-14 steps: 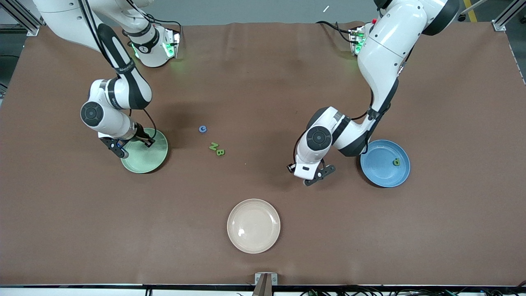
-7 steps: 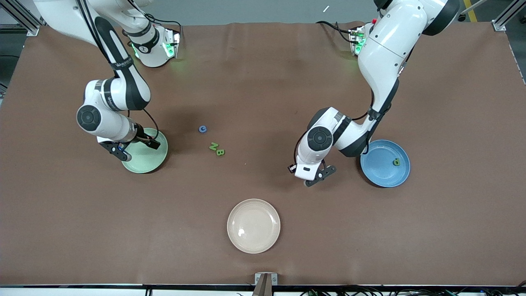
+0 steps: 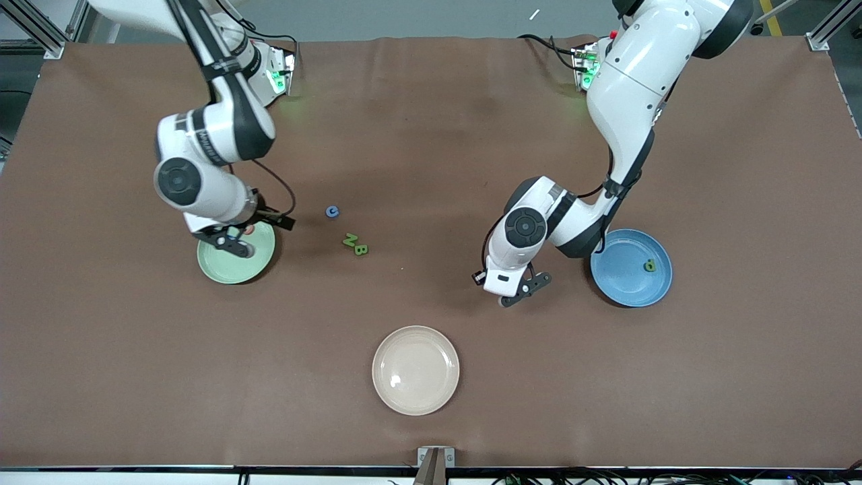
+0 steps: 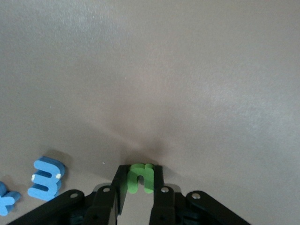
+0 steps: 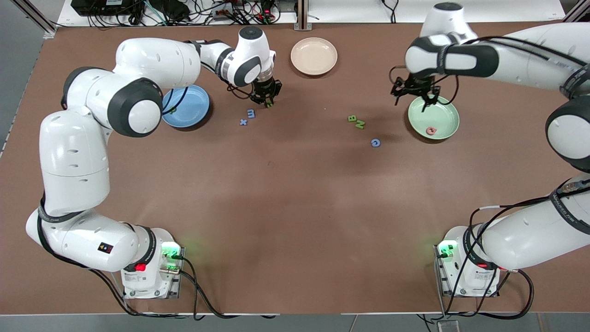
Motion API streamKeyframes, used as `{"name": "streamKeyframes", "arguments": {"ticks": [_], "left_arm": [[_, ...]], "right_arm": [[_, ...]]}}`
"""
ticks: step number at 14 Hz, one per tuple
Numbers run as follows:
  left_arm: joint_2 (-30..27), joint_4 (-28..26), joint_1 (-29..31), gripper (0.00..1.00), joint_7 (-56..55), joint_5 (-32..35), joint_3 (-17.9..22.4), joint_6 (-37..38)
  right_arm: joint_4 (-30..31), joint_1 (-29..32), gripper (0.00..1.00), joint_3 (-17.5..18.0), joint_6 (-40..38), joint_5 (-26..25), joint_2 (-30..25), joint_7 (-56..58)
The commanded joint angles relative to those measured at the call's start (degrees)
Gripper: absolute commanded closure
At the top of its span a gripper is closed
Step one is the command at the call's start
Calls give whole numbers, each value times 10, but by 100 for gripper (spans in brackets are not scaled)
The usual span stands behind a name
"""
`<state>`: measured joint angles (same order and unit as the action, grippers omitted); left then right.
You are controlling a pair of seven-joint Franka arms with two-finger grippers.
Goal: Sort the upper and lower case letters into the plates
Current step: 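Drop the Q in the green plate while the left gripper grasps the n, then grasp the blue c with the right gripper while the left gripper drops the n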
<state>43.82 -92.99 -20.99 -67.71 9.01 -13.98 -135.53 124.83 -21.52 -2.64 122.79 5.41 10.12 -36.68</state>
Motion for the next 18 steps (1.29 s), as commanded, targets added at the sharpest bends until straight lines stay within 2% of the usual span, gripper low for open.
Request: {"name": "streamKeyframes", "arguments": {"ticks": [1,5,9,13,18], "left_arm": [[-41,2,10,85,4,14,3,56],[-104,-17,58,85,89,15,-1,143],[-165,-91,118,85,191,15,-3,145],[-190,-150,186,85,288,32,-3,121],[-182,-194,244,85,364,68,-3,41]], "right_arm": [[66,-31,0,-4,94,3,-13,-6],[125,-77,0,-4,229,3,-4,-57],[135,-110,0,-4,299,3,37,-99],[135,-114,0,-4,318,3,59,-99],[149,-123,1,-3,323,3,61,-99]]}}
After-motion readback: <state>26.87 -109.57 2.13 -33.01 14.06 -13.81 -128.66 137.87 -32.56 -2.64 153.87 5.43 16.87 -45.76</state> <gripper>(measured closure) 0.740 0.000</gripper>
